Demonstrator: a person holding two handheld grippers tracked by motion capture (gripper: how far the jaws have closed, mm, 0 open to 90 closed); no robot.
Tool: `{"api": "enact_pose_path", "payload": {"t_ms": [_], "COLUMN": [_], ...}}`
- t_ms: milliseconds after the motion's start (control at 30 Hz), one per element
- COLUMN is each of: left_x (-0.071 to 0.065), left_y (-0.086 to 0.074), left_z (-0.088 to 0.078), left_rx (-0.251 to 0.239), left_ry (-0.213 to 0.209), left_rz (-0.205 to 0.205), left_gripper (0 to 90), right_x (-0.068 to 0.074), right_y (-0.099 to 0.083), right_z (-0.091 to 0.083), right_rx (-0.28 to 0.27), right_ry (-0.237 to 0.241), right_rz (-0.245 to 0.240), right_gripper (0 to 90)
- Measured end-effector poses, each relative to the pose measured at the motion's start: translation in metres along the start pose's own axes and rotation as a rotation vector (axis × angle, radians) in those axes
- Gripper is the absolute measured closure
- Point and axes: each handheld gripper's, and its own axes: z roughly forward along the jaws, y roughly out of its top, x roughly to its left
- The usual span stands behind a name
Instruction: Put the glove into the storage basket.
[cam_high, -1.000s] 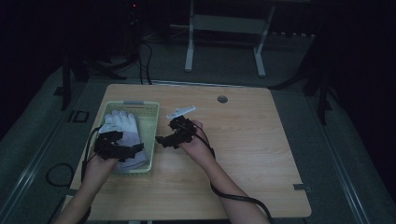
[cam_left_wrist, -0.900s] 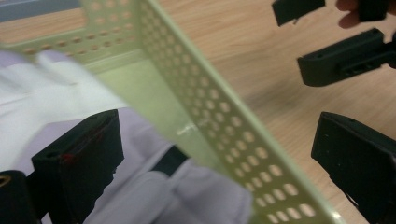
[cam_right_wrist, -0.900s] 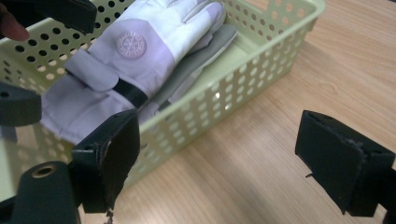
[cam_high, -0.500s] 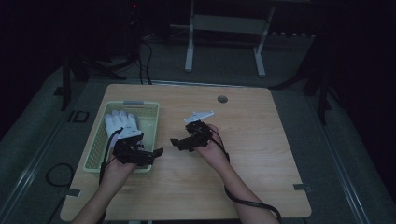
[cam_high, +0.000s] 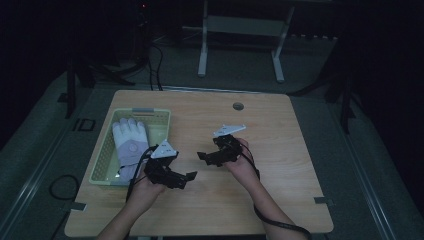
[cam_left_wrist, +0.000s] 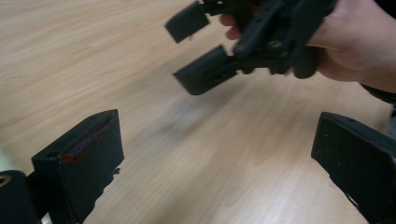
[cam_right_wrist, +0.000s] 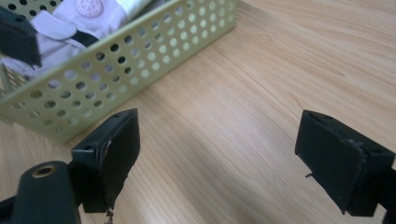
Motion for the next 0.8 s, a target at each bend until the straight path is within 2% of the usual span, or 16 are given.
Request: {"api": "enact_pose_path", "payload": {"t_ms": [167,333,800], "left_x": [-0.015,-0.025,-0.044], "left_y": [0.001,0.0,-0.014], "left_z": [0.013,0.026,0.057], "left_rx": [0.028,0.036,0.07], "left_ry": [-0.026,-0.071,-0.116], "left_rz": [0.038,0.041,0.081], "left_gripper": [2.4,2.4,2.4], "right_x": [-0.006,-0.012,-0.02], "right_y": [-0.01,-0.02,-0.057], "right_z": [-0.009,-0.016,-0.025], "right_rx": [0.001,-0.002,0.026], "right_ry": [-0.015,-0.026,-0.043], "right_rz": [-0.003,-0.009,0.014], "right_gripper": [14.0,14.0,14.0]}}
